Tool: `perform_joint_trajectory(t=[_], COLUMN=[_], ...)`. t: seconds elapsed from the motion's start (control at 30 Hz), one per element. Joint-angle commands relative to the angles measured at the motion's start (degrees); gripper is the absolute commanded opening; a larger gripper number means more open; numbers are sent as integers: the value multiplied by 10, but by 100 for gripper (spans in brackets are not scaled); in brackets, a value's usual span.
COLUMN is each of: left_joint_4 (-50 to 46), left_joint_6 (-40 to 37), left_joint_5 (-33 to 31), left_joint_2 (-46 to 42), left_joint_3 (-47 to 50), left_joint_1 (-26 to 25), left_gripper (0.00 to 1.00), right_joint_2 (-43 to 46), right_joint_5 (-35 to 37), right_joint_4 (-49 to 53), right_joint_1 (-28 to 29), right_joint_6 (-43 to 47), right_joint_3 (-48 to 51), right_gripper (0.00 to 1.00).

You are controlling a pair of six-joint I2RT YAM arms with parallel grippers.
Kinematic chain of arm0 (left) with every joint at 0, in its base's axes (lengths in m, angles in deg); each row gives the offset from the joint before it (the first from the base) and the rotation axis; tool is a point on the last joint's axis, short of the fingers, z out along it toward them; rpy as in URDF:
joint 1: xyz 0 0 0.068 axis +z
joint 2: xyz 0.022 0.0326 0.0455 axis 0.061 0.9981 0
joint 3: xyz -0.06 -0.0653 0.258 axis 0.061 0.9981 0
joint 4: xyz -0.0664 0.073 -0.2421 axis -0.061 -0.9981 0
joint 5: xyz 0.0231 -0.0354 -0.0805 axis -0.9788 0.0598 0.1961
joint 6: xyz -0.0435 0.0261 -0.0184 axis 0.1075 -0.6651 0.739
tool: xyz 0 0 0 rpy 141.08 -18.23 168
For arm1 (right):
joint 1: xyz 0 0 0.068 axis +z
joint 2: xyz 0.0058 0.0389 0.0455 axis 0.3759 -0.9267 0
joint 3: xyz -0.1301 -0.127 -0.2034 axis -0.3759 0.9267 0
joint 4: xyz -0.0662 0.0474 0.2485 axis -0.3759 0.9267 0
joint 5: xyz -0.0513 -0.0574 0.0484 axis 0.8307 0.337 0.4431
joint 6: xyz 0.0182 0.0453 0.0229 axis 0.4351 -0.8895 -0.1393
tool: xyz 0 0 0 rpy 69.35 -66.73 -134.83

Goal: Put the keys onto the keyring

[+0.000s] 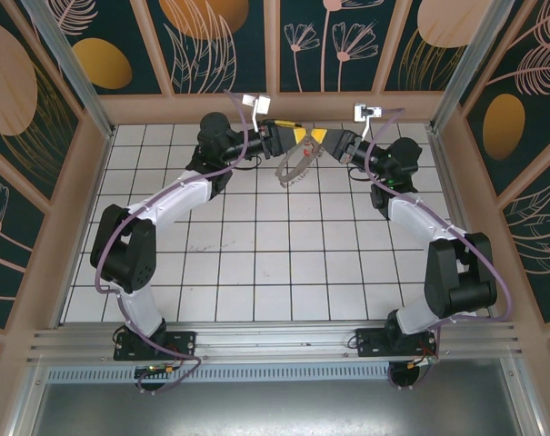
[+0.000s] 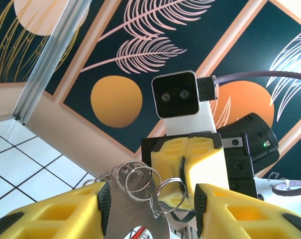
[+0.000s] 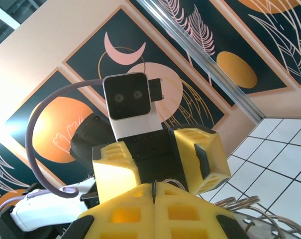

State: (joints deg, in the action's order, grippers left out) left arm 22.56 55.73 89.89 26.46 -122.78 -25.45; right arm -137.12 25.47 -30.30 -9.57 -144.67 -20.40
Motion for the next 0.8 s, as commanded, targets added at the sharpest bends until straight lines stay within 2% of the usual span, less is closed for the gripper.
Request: perform_joint_trajectory(t=[0.0, 0.3, 0.77], left_joint_4=[16, 55, 183], left_joint_6=[-9, 24, 115], left_joint_5=[37, 74, 103], left_joint_2=[8, 31, 56], left_joint_3=[-22, -38, -36], left_joint_1=[7, 7, 7], left_gripper=[50, 50, 49], right_joint_2=[5, 5, -9], right_joint_5=[-14, -16, -16], right_joint_4=[-58, -68, -71], right_joint_1=[-2, 1, 8], right_joint_6=[-11, -19, -20], right_joint_3=[2, 0, -6], right_gripper=[0, 0, 0])
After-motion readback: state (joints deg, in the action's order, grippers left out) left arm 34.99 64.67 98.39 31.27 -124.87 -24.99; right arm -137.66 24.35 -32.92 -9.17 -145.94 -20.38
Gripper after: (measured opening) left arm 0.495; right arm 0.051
